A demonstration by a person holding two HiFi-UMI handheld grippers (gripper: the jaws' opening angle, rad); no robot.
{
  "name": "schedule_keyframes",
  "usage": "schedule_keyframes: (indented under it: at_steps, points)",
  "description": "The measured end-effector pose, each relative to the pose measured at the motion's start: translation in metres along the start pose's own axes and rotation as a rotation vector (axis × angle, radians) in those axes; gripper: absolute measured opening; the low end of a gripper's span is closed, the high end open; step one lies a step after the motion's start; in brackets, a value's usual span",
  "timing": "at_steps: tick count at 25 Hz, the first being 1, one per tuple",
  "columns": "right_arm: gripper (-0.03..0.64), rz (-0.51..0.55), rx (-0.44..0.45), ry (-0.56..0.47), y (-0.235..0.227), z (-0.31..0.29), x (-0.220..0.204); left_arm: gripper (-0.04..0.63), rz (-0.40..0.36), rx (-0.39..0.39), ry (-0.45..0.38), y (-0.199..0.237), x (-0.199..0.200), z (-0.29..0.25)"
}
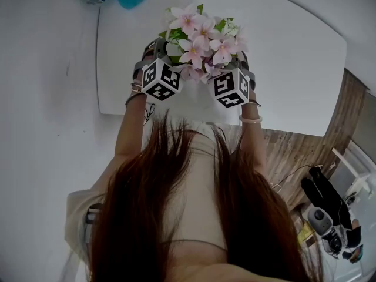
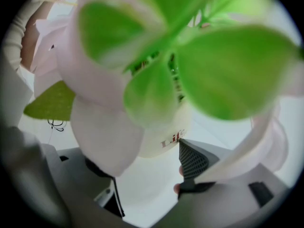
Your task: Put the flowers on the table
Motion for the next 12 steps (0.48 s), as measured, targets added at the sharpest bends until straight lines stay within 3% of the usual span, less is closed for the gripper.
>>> schedule_keyframes:
  at_steps: [12]
  points:
    - [0.374, -0.007, 0.032, 0.026, 0.000, -0.016, -0.009, 0.376, 0.024, -0.022, 0.026, 0.001, -0.012, -0.012]
Point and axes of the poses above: the fingertips, and each gripper's own axes: z backward along the fingers, y to its left, x out of its top, the point moved 2 cm from there along z, backward along the fingers, and after that the axes turned 7 degrees about -z, right-handed, at the moved point
